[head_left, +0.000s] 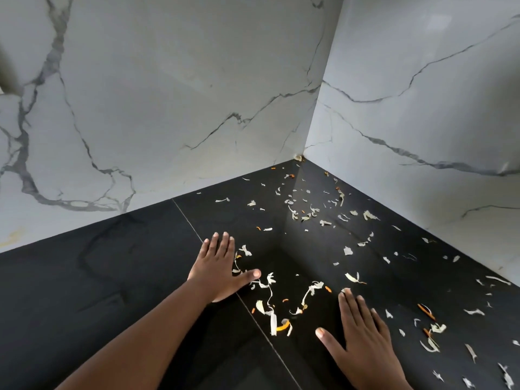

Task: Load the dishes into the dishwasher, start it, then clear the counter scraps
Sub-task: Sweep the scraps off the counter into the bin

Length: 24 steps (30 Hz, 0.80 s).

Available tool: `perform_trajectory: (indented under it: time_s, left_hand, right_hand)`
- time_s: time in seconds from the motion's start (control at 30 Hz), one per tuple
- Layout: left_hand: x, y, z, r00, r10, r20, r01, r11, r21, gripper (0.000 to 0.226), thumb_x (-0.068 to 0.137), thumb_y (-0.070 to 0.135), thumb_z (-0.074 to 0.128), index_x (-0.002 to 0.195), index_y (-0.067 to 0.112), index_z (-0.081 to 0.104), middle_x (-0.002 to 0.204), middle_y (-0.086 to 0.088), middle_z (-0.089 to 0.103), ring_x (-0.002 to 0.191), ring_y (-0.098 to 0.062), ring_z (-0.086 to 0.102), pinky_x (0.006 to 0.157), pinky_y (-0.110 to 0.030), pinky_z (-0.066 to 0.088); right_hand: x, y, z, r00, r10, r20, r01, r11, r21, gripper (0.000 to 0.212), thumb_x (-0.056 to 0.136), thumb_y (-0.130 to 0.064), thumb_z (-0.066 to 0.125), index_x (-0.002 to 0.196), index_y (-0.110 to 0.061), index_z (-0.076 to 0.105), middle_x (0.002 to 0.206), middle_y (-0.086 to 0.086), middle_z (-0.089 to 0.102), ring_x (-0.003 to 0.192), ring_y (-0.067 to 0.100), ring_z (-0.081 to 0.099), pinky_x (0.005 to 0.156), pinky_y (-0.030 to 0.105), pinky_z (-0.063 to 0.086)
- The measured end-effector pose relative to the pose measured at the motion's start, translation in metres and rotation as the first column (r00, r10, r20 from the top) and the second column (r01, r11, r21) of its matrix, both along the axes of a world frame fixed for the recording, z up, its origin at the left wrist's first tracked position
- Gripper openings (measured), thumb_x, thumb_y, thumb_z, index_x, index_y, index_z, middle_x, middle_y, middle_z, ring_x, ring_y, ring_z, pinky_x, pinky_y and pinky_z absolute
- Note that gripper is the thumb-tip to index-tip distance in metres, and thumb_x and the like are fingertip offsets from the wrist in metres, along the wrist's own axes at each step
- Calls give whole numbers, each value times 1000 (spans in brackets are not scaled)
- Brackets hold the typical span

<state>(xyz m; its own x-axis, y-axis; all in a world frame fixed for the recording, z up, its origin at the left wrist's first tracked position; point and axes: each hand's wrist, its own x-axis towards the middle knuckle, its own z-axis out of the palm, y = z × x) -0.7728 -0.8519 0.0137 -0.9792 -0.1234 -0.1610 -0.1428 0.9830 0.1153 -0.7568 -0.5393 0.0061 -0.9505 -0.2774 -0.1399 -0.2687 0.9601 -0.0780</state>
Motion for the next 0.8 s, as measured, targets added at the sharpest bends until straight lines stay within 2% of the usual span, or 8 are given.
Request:
perform_trajectory:
  time_s: [0.07,0.17,0.23,0.33,0.47,0.6,0.7,0.8]
  left_hand:
    - [4,1,-3,991,-136,-6,136,991,-5,124,58,95,-12,150,13,-15,158,-4,-22,141,-21,-29,118,-41,-13]
    - [20,19,-6,946,-324,4,324,946,-5,119,61,96,-5,147,15,-22,156,-2,-27,139,-18,-33,118,-39,-15]
    - [32,33,-7,937,-350,-4,350,935,53,117,63,96,0,145,16,-26,154,1,-32,137,-15,-38,115,-36,-19]
    - [43,37,-3,965,-246,-90,257,955,149,126,58,99,7,143,15,-31,148,2,-41,133,-13,-43,112,-36,-25]
    - [61,43,-3,982,-171,-80,181,973,140,144,47,106,16,142,9,-34,146,-1,-44,134,-17,-43,115,-41,-20]
    - [71,70,-14,988,-26,-152,50,986,156,142,54,104,20,149,2,-4,159,-14,-11,146,-26,-15,116,-43,-8]
    - [61,85,-11,984,137,-117,-114,977,180,136,59,101,11,148,2,-16,157,-15,-22,143,-25,-27,115,-43,-18]
    - [51,95,-6,974,201,-103,-177,963,203,133,59,98,2,146,2,-22,155,-15,-28,140,-25,-32,115,-43,-20]
  right_hand:
    - [1,-1,1,1000,-2,15,2,1000,8,115,49,-86,-29,145,-24,-25,151,-13,-31,139,6,-28,117,32,-12]
    - [4,0,3,1000,2,30,-2,1000,-7,107,56,-87,-22,145,-29,-25,152,-14,-30,140,5,-29,117,30,-13]
    - [3,1,5,999,5,33,-5,1000,2,103,59,-88,-19,144,-30,-27,153,-15,-31,139,4,-30,117,31,-13]
    - [4,0,6,999,0,38,0,1000,-2,104,62,-88,-17,147,-29,-24,153,-16,-31,139,4,-31,118,32,-12]
    - [6,1,7,999,7,38,-7,1000,13,98,71,-84,-7,149,-27,-23,152,-15,-32,139,5,-31,117,30,-14]
    - [6,1,6,999,7,33,-7,1000,14,100,69,-85,-9,149,-27,-22,153,-14,-31,140,5,-31,116,30,-14]
    - [4,2,5,999,11,38,-12,1000,11,104,64,-88,-15,149,-27,-23,152,-14,-32,140,5,-31,117,30,-13]
    - [5,1,3,999,5,36,-5,1000,-9,106,61,-89,-16,148,-29,-24,153,-15,-31,139,4,-31,117,30,-12]
